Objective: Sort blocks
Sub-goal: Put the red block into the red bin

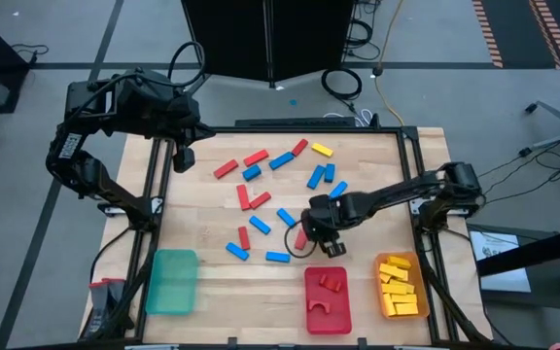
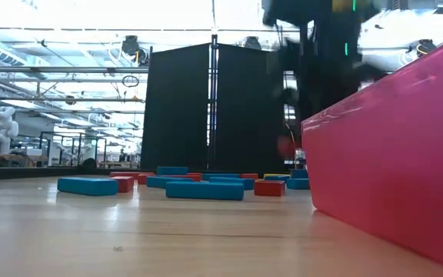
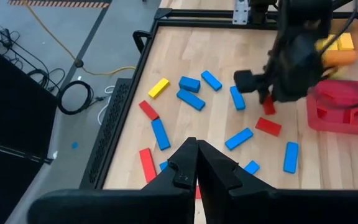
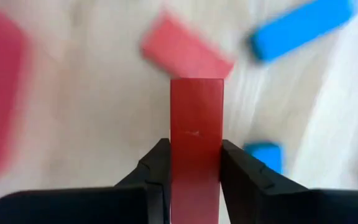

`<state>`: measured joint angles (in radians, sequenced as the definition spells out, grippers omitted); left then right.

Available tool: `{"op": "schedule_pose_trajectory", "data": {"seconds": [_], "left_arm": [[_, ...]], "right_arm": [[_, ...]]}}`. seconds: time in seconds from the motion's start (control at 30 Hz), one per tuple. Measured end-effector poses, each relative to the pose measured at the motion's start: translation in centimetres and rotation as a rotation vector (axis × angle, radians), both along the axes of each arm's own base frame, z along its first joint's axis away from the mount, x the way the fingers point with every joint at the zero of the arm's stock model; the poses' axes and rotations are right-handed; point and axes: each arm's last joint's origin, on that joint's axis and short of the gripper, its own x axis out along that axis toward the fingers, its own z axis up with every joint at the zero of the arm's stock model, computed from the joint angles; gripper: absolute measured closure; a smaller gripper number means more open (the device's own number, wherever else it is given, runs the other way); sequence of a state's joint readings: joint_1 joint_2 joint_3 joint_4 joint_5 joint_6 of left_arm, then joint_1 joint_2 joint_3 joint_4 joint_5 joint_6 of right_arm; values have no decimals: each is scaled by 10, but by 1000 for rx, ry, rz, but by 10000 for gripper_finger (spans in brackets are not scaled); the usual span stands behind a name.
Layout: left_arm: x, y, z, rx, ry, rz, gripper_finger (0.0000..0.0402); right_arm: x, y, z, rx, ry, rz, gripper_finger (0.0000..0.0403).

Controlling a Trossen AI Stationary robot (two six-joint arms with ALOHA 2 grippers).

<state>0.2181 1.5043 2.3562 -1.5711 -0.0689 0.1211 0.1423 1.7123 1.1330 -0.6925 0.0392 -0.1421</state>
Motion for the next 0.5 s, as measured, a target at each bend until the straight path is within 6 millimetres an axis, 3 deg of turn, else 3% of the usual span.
{"op": "schedule_pose_trajectory", "data": {"seconds": [0.27,0.33,0.5], "left_arm": [[0,0,0,13,4,-12,386],[0,0,0,13,4,-12,386],[0,0,0,13,4,-12,386]], "right_arm": [[6,11,84,71,-122,-18,322],[5,24,91,130,-118,14,322],[-7,66,83,213,-39,105,322]]}}
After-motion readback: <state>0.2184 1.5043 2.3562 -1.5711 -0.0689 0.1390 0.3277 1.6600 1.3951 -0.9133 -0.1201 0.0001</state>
